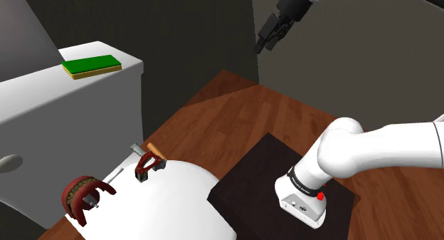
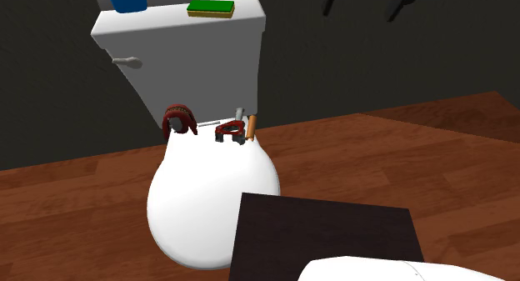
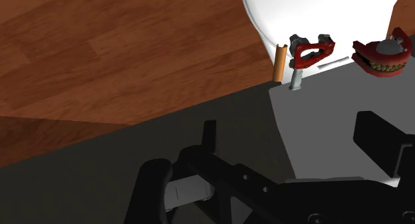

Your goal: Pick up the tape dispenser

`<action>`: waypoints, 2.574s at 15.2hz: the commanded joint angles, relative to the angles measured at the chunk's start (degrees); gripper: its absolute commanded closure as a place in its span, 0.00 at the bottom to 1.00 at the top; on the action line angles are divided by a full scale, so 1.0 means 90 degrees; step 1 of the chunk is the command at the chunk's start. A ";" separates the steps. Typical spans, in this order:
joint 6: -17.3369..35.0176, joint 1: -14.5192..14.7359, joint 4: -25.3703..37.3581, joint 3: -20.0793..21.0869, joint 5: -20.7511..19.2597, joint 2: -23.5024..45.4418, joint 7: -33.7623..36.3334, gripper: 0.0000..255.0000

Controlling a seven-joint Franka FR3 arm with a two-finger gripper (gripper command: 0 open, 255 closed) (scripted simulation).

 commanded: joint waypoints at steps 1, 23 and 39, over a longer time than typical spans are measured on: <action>0.0000 0.0000 0.0000 0.0000 0.0000 0.0000 0.0000 0.00; 0.3465 0.0038 -0.0452 0.1505 0.0376 0.3844 0.1740 0.00; 0.4891 0.0585 0.1447 0.1603 -0.0666 0.7854 0.3360 0.00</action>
